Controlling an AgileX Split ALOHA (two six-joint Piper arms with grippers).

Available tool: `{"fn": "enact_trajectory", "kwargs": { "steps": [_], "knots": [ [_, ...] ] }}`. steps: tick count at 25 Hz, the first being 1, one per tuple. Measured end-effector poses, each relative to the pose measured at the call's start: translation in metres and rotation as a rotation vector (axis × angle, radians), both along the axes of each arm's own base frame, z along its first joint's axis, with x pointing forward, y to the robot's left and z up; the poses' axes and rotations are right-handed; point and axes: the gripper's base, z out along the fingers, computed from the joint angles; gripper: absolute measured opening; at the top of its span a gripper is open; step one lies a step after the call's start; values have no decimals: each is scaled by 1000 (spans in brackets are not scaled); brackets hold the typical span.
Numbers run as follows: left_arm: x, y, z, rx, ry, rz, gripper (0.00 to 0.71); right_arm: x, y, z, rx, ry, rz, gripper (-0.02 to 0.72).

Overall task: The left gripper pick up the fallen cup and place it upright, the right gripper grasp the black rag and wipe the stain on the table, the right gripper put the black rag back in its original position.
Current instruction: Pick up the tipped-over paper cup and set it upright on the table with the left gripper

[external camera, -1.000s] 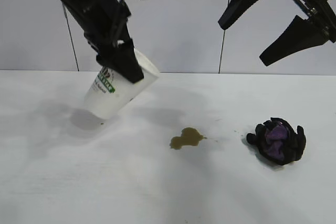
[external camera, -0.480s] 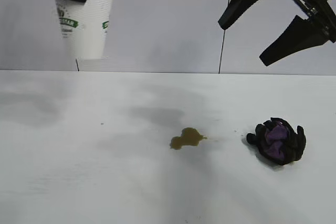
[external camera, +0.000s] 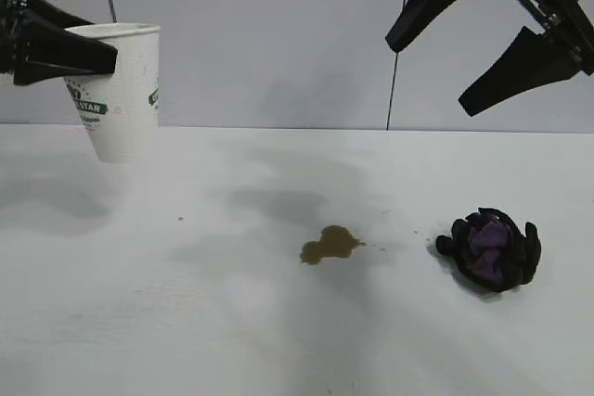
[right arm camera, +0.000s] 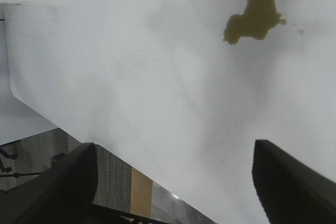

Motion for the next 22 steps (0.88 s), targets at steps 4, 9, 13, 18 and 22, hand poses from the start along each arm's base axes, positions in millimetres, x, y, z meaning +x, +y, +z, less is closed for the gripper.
{"fn": "enact_trajectory", "kwargs": {
  "steps": [4,9,13,18,22],
  "knots": [
    [-6,3,-18,58,-35,74,546,2,0,0,-2,-16,-12,557],
    [-15,6,-36,147,-69,114,546,3,-1,0,-3,-27,-21,557],
    [-19,6,-42,184,-90,106,546,3,-1,0,-3,-30,-23,557],
    [-19,6,-50,179,-63,112,546,4,-1,0,-4,-33,-25,557],
    [-19,5,-69,150,0,99,546,4,-1,0,-4,-34,-25,557]
  ]
}}
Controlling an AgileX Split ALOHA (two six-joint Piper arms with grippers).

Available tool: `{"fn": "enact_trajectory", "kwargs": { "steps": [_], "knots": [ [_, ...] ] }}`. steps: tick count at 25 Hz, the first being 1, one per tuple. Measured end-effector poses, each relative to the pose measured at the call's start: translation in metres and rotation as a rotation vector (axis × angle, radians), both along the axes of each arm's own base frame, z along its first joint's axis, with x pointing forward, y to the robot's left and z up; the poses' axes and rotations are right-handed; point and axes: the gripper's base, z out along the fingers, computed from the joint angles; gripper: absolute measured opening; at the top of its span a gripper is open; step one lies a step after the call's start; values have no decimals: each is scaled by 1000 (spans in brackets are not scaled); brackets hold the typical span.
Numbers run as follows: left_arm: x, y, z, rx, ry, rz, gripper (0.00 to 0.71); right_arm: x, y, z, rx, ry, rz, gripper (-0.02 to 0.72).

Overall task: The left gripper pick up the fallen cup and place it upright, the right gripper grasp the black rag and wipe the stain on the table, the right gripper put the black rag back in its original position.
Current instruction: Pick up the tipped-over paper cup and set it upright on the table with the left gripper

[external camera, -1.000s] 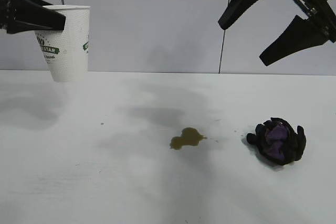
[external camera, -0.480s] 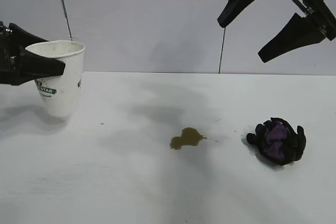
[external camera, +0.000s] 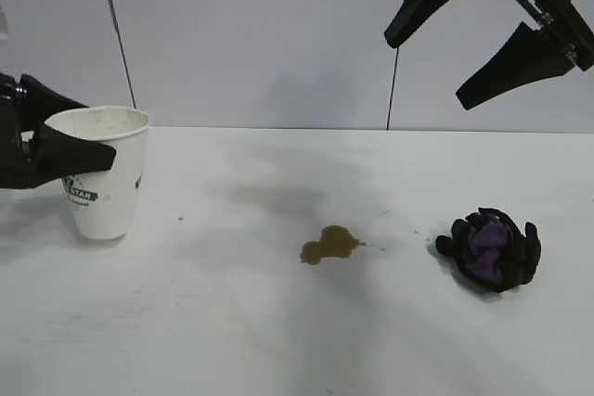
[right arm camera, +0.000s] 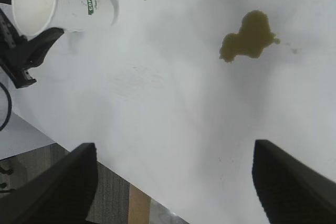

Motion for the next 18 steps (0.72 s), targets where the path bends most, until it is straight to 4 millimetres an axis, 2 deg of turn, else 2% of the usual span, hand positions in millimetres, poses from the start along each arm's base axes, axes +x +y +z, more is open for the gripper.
{"fn": "enact_trajectory", "kwargs": {
  "steps": [14,18],
  "knots": [
    [-1,-2,1,-33,12,-6,551,2,0,0,-3,-16,-13,557],
    [-1,-1,0,-44,52,22,641,2,0,0,-3,-16,-13,557]
  ]
}}
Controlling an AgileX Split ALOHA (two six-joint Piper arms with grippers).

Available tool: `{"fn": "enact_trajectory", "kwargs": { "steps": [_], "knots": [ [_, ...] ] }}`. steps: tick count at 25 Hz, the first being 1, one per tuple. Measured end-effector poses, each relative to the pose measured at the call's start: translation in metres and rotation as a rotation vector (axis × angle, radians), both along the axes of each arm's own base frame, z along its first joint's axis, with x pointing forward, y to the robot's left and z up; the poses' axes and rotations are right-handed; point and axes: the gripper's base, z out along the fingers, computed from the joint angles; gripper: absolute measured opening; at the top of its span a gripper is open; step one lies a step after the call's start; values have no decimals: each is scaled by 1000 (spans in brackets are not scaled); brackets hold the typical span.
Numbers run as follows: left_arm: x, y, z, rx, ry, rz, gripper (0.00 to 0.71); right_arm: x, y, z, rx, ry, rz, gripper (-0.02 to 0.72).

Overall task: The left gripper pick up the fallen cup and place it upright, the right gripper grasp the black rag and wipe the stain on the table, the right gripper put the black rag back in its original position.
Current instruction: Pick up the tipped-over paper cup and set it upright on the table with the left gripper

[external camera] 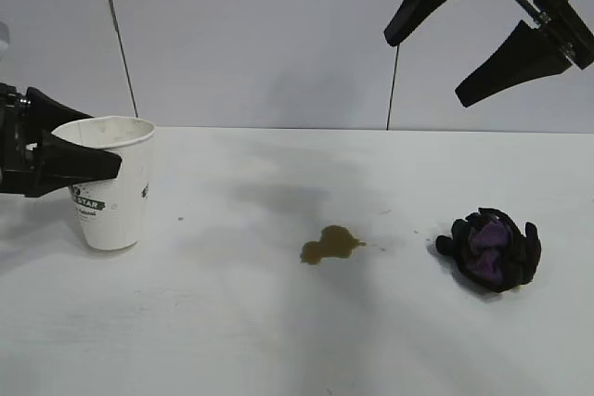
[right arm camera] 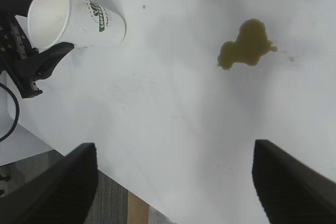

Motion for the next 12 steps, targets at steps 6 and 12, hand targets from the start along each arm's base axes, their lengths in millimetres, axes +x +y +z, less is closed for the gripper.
{"fn": "enact_trajectory", "kwargs": {
  "steps": [6,12],
  "knots": [
    [2,4,-5,41,55,64,689,0,0,0,0,-3,-2,557],
    [-1,4,-8,88,59,21,693,1,0,0,-1,-13,-10,557]
  ]
}}
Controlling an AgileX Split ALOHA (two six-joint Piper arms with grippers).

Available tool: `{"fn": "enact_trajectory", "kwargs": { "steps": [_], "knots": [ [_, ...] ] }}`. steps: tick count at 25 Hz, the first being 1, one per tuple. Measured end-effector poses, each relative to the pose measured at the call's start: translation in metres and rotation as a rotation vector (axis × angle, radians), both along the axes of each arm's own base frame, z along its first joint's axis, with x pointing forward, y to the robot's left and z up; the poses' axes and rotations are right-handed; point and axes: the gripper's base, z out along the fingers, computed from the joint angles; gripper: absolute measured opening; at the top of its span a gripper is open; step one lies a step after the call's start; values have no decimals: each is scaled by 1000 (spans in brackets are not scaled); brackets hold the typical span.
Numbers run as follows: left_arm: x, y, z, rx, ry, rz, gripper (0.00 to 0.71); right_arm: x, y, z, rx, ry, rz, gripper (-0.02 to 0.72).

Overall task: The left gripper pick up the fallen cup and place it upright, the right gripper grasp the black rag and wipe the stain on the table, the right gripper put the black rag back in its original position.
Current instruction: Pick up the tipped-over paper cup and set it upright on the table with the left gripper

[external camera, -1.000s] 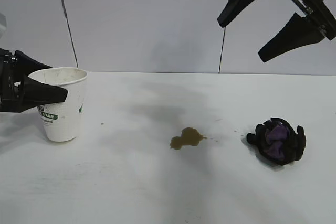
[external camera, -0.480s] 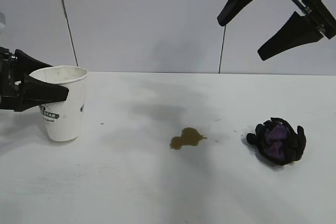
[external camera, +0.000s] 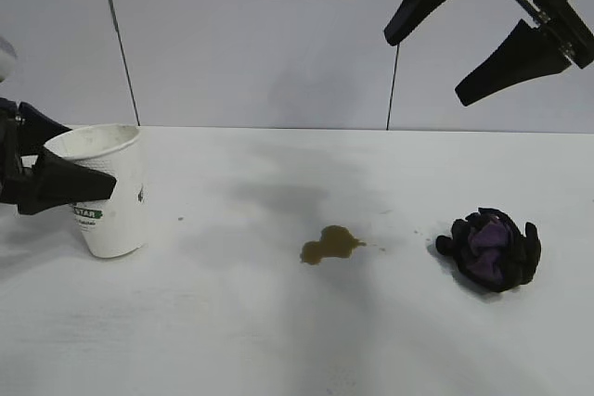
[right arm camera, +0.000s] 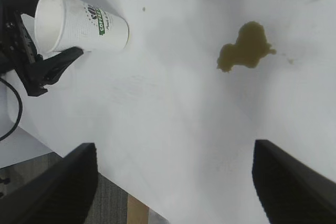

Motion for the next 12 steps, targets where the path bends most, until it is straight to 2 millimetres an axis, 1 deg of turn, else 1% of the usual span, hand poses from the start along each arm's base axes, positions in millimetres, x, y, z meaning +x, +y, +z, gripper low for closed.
{"fn": "enact_trajectory", "kwargs": {
  "steps": [9,12],
  "knots": [
    [-3,-1,-2,26,7,-43,693,1,0,0,-2,-6,-4,557],
    [-6,0,-5,48,46,-62,693,1,0,0,-2,-6,-4,557]
  ]
}}
